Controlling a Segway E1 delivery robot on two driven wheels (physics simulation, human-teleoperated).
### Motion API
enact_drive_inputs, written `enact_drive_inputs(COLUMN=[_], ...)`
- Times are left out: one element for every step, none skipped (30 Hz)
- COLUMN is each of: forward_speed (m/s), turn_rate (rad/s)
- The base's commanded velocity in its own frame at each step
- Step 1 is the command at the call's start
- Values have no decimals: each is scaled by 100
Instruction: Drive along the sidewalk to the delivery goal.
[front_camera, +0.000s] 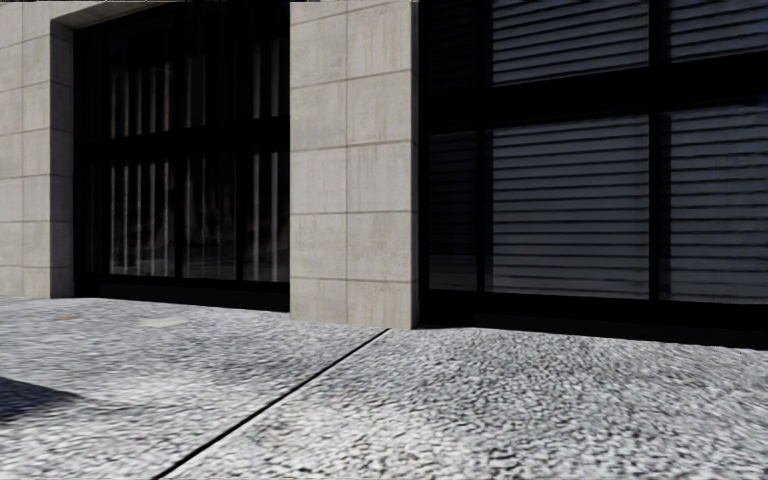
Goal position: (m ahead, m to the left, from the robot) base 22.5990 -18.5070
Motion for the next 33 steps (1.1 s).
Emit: enact_drive_inputs(forward_speed=[0,0,0,0,0,0,0,0,0,0,0,0,0,0,0,0,0,0,0,0,0,0,0,0,0,0,0,0,0,0,0,0,0], turn_rate=[-111,-110,-109,-109,-109,-108,-106,-103,-99,-93,-89,-87,-37,-1,0,0,0,0,0,0,0,0,-43,-91,-120,-120,-120,-120,-120,-120,-120,-120,-120])
